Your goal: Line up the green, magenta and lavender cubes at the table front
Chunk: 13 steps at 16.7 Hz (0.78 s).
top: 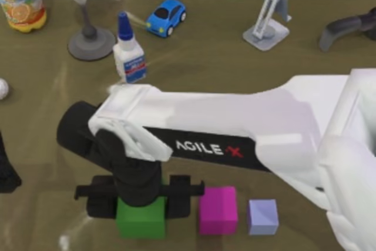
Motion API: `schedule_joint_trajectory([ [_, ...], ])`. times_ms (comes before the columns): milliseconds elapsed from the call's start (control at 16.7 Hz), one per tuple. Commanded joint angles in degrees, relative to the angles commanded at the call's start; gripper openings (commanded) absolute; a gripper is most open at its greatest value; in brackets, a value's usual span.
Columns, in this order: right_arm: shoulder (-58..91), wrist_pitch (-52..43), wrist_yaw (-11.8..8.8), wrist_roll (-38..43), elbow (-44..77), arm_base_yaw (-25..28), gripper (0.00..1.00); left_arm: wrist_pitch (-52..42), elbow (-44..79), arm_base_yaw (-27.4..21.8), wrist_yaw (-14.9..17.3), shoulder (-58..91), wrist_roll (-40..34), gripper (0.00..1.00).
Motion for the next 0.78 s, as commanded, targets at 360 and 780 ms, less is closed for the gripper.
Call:
schedule_joint_trajectory([
  [360, 0.0, 0.0, 0.0, 0.0, 0.0, 0.0, 0.23, 0.0, 0.0, 0.0, 0.0, 0.0, 0.0, 1.0],
  [780, 0.0, 0.0, 0.0, 0.0, 0.0, 0.0, 0.75, 0.0, 0.0, 0.0, 0.0, 0.0, 0.0, 1.0],
])
